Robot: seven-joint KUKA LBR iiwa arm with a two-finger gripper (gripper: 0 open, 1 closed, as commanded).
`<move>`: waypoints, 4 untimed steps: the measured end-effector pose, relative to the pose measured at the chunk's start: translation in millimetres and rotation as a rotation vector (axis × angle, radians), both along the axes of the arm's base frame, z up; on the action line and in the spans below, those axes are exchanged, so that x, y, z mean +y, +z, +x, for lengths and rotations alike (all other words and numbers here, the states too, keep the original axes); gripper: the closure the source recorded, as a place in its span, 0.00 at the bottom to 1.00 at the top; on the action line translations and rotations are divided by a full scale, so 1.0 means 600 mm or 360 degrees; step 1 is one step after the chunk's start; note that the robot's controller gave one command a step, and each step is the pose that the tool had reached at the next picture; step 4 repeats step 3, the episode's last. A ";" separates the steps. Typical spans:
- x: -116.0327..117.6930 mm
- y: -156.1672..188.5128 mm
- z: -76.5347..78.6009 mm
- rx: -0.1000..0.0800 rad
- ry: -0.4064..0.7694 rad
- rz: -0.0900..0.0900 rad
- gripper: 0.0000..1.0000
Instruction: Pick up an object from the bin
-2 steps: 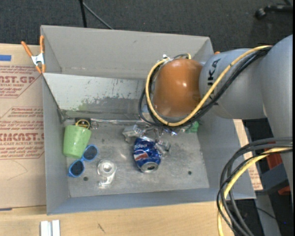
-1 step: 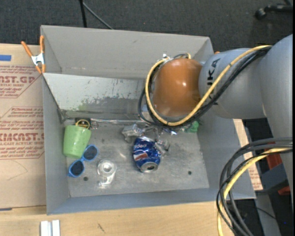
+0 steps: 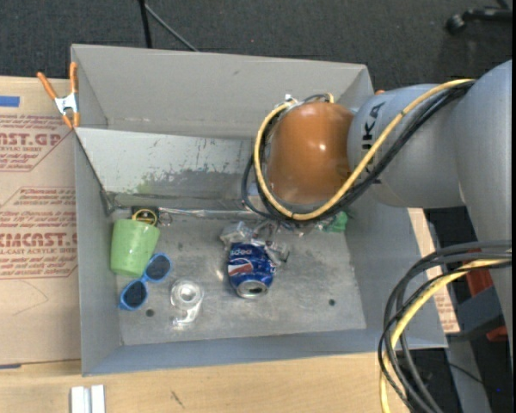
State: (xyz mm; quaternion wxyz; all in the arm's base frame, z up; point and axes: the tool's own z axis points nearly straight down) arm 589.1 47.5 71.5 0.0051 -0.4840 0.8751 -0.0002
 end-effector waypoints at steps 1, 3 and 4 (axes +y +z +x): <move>0.002 0.035 0.001 0.0008 -0.0003 -0.0004 1.00; 0.005 0.093 0.003 0.0008 -0.0008 -0.0004 1.00; 0.005 0.093 0.003 0.0008 -0.0008 -0.0004 1.00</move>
Offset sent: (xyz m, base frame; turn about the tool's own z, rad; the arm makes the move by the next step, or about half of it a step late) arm 0.0001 0.0002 0.0199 0.0000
